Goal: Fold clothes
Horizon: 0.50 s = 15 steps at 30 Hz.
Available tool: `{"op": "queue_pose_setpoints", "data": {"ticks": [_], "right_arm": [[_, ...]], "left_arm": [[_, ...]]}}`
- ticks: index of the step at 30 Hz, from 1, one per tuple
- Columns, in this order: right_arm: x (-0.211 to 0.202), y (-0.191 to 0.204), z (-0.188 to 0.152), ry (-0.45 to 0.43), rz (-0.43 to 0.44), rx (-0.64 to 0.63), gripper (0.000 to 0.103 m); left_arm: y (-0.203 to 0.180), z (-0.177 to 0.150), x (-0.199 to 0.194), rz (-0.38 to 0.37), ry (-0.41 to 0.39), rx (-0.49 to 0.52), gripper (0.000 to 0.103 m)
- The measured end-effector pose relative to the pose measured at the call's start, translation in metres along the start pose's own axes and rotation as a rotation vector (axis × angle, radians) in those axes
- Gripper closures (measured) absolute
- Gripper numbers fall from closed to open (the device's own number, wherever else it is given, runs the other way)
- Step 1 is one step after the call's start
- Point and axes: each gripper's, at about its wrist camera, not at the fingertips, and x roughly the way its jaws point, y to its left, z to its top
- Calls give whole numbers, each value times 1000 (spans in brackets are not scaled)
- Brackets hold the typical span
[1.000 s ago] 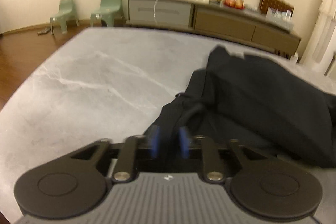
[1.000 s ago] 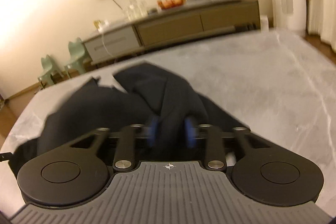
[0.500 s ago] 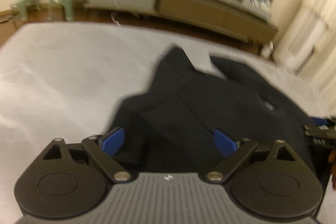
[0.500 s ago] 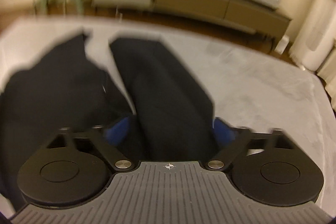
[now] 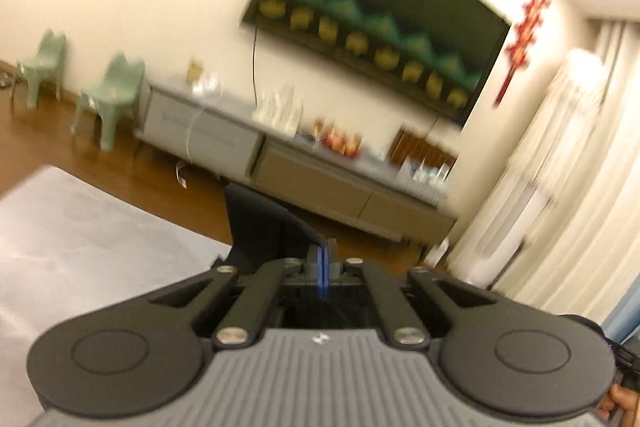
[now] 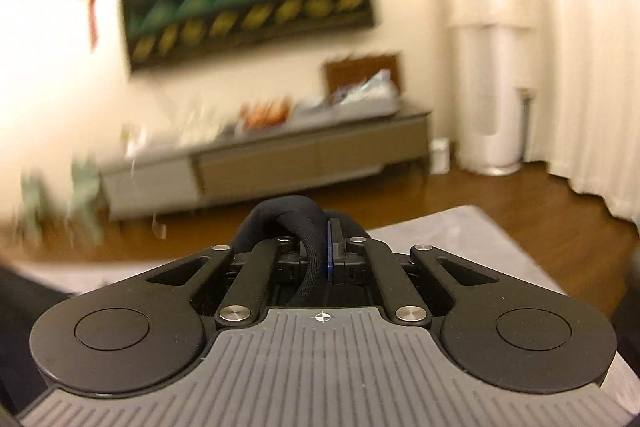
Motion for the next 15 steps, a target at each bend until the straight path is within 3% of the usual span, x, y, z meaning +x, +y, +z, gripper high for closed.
{"op": "queue_pose_setpoints", "data": {"ticks": [2, 4, 6, 7, 8, 9, 10, 11, 12, 13, 15], "right_arm": [[-19, -42, -26, 35, -65, 71, 101], [-20, -87, -66, 129, -144, 178, 94], [-16, -136, -109, 234, -246, 436, 80], [-18, -156, -123, 257, -273, 574, 80], [-23, -167, -129, 243, -266, 699, 79], [-29, -171, -128, 211, -261, 745, 75], [-36, -162, -120, 157, -270, 675, 63], [-44, -148, -111, 97, -295, 584, 55], [-53, -131, -104, 32, -322, 490, 40], [-60, -113, -99, -19, -336, 407, 24], [-65, -80, -90, -44, -299, 271, 5]], "left_arm": [[9, -44, -12, 19, 105, 0, 102], [18, -88, -24, 38, 209, 0, 102], [27, -132, -36, 57, 314, 0, 99], [31, -154, -42, 67, 366, 0, 98], [36, -177, -48, 76, 418, 0, 94], [38, -188, -54, 77, 436, -1, 85], [36, -183, -59, 64, 401, -2, 79], [34, -177, -63, 59, 364, -1, 60], [34, -169, -67, 67, 325, 4, 40], [34, -160, -70, 75, 286, 8, 34], [33, -143, -71, 92, 220, 15, 28]]}}
